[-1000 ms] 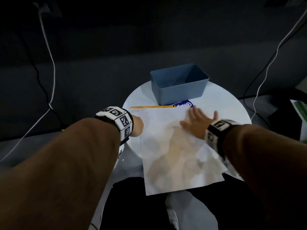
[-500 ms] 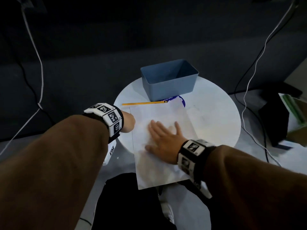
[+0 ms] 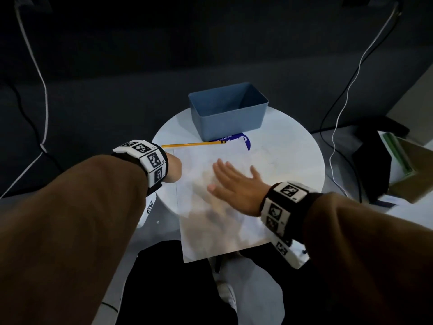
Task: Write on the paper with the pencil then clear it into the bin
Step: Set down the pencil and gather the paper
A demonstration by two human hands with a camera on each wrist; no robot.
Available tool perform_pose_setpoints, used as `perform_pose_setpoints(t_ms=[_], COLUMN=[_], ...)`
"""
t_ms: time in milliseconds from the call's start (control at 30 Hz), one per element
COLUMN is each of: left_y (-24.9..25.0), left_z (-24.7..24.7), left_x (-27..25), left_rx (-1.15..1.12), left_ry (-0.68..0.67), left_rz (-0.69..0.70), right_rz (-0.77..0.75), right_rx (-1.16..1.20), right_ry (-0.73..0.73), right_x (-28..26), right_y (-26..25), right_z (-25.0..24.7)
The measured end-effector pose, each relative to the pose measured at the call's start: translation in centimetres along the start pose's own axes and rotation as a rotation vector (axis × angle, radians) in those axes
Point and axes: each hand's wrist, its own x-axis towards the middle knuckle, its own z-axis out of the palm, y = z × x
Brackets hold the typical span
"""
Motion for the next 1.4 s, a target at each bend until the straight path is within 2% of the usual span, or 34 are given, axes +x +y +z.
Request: perform_pose_setpoints(t_ms=[67, 167, 300, 367, 433, 600, 667, 733, 767, 833, 867, 933, 1000, 1033, 1133, 1233, 1300, 1333, 1367, 1400], left_y=[-0.1, -0.6, -0.2, 0.0, 0.2, 0.6, 0.6, 0.4, 0.5, 0.3, 0.0, -0.5, -0.5, -0.1, 0.3, 0.5, 0.8, 0.4, -0.8, -1.7], left_z=[0.3, 0.9, 0.8, 0.5, 0.3, 0.4, 0.1, 0.0, 0.1, 0.3, 0.5, 1.1, 0.7, 0.7, 0.5, 0.1, 0.1, 1.0, 2.8, 4.2], left_x=[0.1, 0.3, 0.2, 0.1, 0.0, 0.2, 0.2, 0.3, 0.3, 0.4, 0.9, 0.8, 0.8, 0.7, 0.8, 1.1, 1.4, 2.4, 5.4, 9.6], left_rx=[-0.060, -0.134, -0.187, -0.171, -0.117, -0.050, -0.108, -0.119, -0.136, -0.038, 0.058, 0.235, 0.219, 0.146, 0.016, -0.052, -0.113, -0.053, -0.038, 0.002], left_ry=[0.031, 0.058, 0.062, 0.057, 0.042, 0.041, 0.052, 0.047, 0.073, 0.041, 0.036, 0.111, 0.079, 0.062, 0.017, 0.062, 0.029, -0.029, -0.025, -0.089], left_rz=[-0.019, -0.059, -0.068, -0.052, -0.064, -0.055, -0.054, -0.041, -0.016, -0.029, -0.020, 0.076, 0.077, 0.059, -0.042, -0.083, -0.077, -0.043, -0.034, -0.097], right_rz=[-0.058, -0.055, 0.210, 0.281, 0.198, -0.134, -0.230, -0.263, -0.249, -0.145, -0.059, 0.138, 0.278, 0.291, 0.105, -0.142, -0.262, -0.287, -0.288, -0.261], right_rx=[-0.037, -0.124, -0.249, -0.236, -0.225, -0.220, -0.263, -0.316, -0.360, -0.412, -0.407, -0.375, -0.349, -0.330, -0.313, -0.362, -0.412, -0.423, -0.427, -0.438], right_ry=[-0.058, -0.076, -0.009, 0.024, 0.057, 0.033, 0.020, -0.001, 0.004, 0.025, 0.022, 0.032, 0.023, 0.034, 0.058, 0.069, 0.037, 0.017, 0.008, 0.011], right_x=[-0.2, -0.6, -0.7, -1.1, -1.7, -2.2, -1.8, -1.4, -1.3, -1.2, -1.3, -2.0, -2.9, -3.2, -3.4, -2.7, -2.4, -2.2, -2.2, -2.1], right_y=[-1.0, 1.0, 6.9, 8.0, 6.5, -1.6, -2.7, -2.0, -1.0, 2.4, 4.4, 7.9, 10.1, 10.2, 7.0, 3.0, 1.7, 1.7, 2.2, 3.0], right_z=[0.9, 1.9, 0.6, -0.2, 0.0, 3.6, 4.8, 5.6, 5.7, 5.3, 4.7, 2.7, 0.9, 0.5, 1.2, 4.1, 5.6, 5.9, 5.9, 5.6])
